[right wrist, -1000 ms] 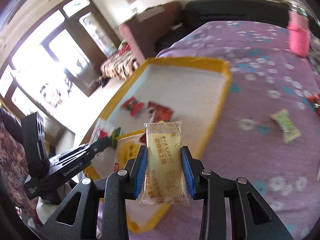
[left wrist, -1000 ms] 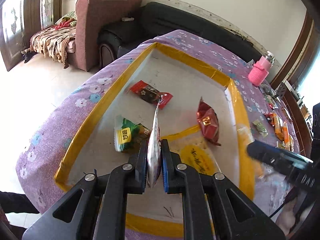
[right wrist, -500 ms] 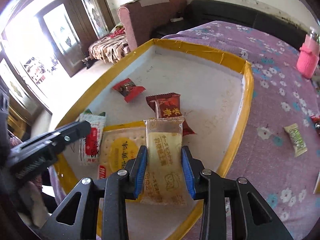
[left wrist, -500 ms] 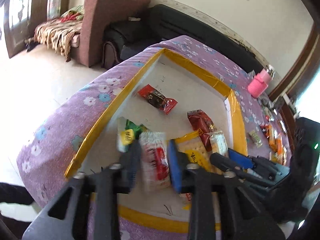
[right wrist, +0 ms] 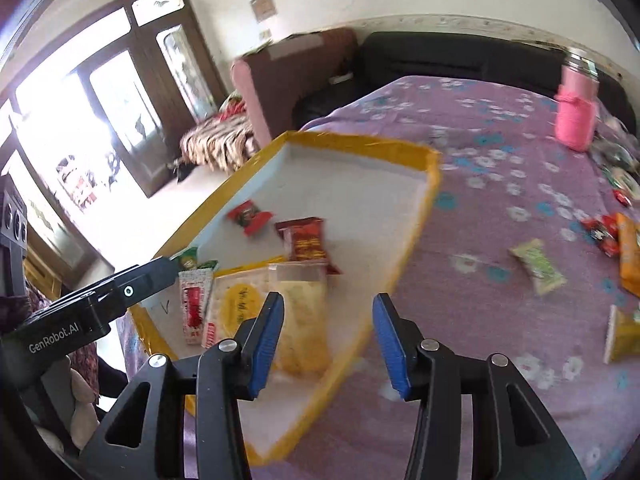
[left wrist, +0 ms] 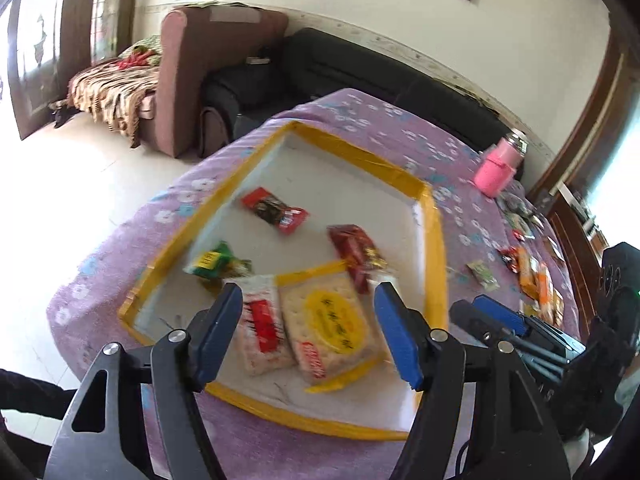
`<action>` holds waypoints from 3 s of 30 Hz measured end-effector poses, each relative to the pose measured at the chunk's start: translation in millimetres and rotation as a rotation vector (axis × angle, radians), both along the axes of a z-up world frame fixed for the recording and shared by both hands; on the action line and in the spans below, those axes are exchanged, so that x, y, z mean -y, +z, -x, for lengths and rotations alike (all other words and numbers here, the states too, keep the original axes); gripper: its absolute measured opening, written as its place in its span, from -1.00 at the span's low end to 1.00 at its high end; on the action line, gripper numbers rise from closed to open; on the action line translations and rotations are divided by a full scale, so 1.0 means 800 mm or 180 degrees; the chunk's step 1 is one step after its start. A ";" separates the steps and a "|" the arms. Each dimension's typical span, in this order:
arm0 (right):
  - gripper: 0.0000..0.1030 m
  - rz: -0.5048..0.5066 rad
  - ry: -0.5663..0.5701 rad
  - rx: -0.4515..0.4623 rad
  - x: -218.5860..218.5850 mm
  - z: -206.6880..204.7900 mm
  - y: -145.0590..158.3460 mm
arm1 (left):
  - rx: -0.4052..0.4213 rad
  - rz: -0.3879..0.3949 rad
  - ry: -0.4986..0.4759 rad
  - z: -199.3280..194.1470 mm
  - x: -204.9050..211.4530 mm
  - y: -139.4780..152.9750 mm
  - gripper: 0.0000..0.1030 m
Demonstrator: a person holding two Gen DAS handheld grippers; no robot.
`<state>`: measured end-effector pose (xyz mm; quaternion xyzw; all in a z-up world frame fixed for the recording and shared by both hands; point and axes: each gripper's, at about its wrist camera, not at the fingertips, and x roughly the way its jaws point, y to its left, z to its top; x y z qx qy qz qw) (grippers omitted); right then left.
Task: Organize snacks
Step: 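Carry the white-red packet and cream cake pack over the tray and open both tools, then grasp the green pea snack bag with the right tool and lift it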
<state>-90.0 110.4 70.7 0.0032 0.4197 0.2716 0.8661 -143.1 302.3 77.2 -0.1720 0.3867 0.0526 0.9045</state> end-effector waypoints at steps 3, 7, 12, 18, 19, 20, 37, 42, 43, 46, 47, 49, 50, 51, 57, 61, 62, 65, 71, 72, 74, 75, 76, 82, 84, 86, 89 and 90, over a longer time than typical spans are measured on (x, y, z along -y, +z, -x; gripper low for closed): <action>-0.07 -0.0056 -0.0203 -0.0018 0.046 -0.003 -0.001 | -0.0073 -0.0041 -0.0195 -0.004 0.026 -0.001 0.32; -0.07 -0.0055 -0.0586 -0.0027 0.123 -0.010 -0.003 | -0.0115 -0.0060 -0.0322 -0.008 0.052 -0.001 0.32; -0.06 -0.0072 -0.1126 -0.0061 0.227 -0.018 -0.009 | -0.0115 0.0125 -0.0547 -0.008 0.074 -0.003 0.32; -0.02 -0.0251 -0.1625 -0.0329 0.321 -0.041 -0.030 | -0.0129 0.0112 -0.0700 -0.013 0.104 -0.006 0.32; -0.02 -0.0262 -0.1611 -0.0344 0.322 -0.045 -0.032 | -0.0139 0.0098 -0.0718 -0.013 0.109 -0.007 0.32; -0.02 -0.0243 -0.1589 -0.0351 0.320 -0.050 -0.035 | -0.0150 0.0089 -0.0734 -0.014 0.112 -0.008 0.32; -0.21 0.0368 -0.1394 -0.0195 0.263 -0.086 -0.066 | -0.0263 0.0044 -0.0822 -0.024 0.143 -0.013 0.32; -0.21 0.0276 -0.1174 -0.0168 0.251 -0.079 -0.067 | -0.0287 0.0026 -0.0831 -0.026 0.148 -0.014 0.32; -0.21 0.0283 -0.1127 -0.0155 0.248 -0.078 -0.067 | -0.0292 0.0032 -0.0823 -0.027 0.147 -0.014 0.32; -0.20 0.0298 -0.0901 -0.0116 0.232 -0.072 -0.068 | -0.0308 0.0072 -0.0800 -0.028 0.146 -0.015 0.32; -0.14 0.0314 -0.0824 -0.0094 0.225 -0.069 -0.068 | -0.0313 0.0069 -0.0793 -0.028 0.146 -0.015 0.32; -0.02 0.0343 -0.0770 -0.0058 0.218 -0.065 -0.068 | -0.0329 0.0046 -0.0797 -0.031 0.147 -0.014 0.32; -0.01 0.0335 -0.0764 -0.0043 0.217 -0.065 -0.068 | -0.0344 0.0030 -0.0803 -0.031 0.148 -0.013 0.32; 0.01 0.0314 -0.0774 -0.0045 0.218 -0.065 -0.067 | -0.0329 0.0014 -0.0801 -0.031 0.148 -0.011 0.32; 0.11 0.0013 -0.0942 -0.0150 0.244 -0.062 -0.063 | -0.0285 0.0030 -0.0719 -0.030 0.137 -0.007 0.32; 0.15 -0.0025 -0.0960 -0.0299 0.246 -0.060 -0.068 | -0.0312 0.0059 -0.0682 -0.033 0.135 -0.012 0.32; 0.15 0.0057 -0.0948 -0.0259 0.240 -0.059 -0.067 | -0.0324 0.0051 -0.0676 -0.033 0.135 -0.013 0.32; -0.10 0.0367 -0.0905 -0.0166 0.220 -0.060 -0.067 | -0.0339 0.0054 -0.0670 -0.034 0.137 -0.015 0.32; -0.65 0.0454 -0.0918 -0.0086 0.219 -0.060 -0.071 | -0.0317 0.0031 -0.0664 -0.035 0.141 -0.014 0.32; -0.65 0.0430 -0.0916 -0.0090 0.220 -0.060 -0.071 | -0.0319 0.0033 -0.0663 -0.035 0.141 -0.015 0.32; -0.65 0.0403 -0.0913 -0.0087 0.222 -0.060 -0.071 | -0.0335 0.0038 -0.0664 -0.035 0.142 -0.017 0.32; -0.65 0.0400 -0.0915 -0.0082 0.222 -0.060 -0.071 | -0.0340 0.0041 -0.0665 -0.035 0.143 -0.017 0.32; -0.65 0.0390 -0.0920 -0.0077 0.222 -0.059 -0.070 | -0.0344 0.0039 -0.0666 -0.036 0.143 -0.017 0.32; -0.65 0.0261 -0.0993 -0.0067 0.232 -0.059 -0.067 | -0.0334 0.0043 -0.0673 -0.036 0.143 -0.018 0.32; -0.65 0.0230 -0.1017 -0.0078 0.236 -0.060 -0.067 | -0.0336 0.0044 -0.0684 -0.037 0.143 -0.018 0.32; -0.65 0.0212 -0.1038 -0.0084 0.238 -0.060 -0.067 | -0.0337 0.0041 -0.0696 -0.038 0.144 -0.015 0.32; -0.65 0.0173 -0.1092 -0.0077 0.243 -0.060 -0.066 | -0.0298 0.0125 -0.0727 -0.043 0.143 -0.003 0.32; -0.65 0.0166 -0.1118 -0.0066 0.245 -0.060 -0.065 | -0.0286 0.0160 -0.0748 -0.047 0.143 0.002 0.32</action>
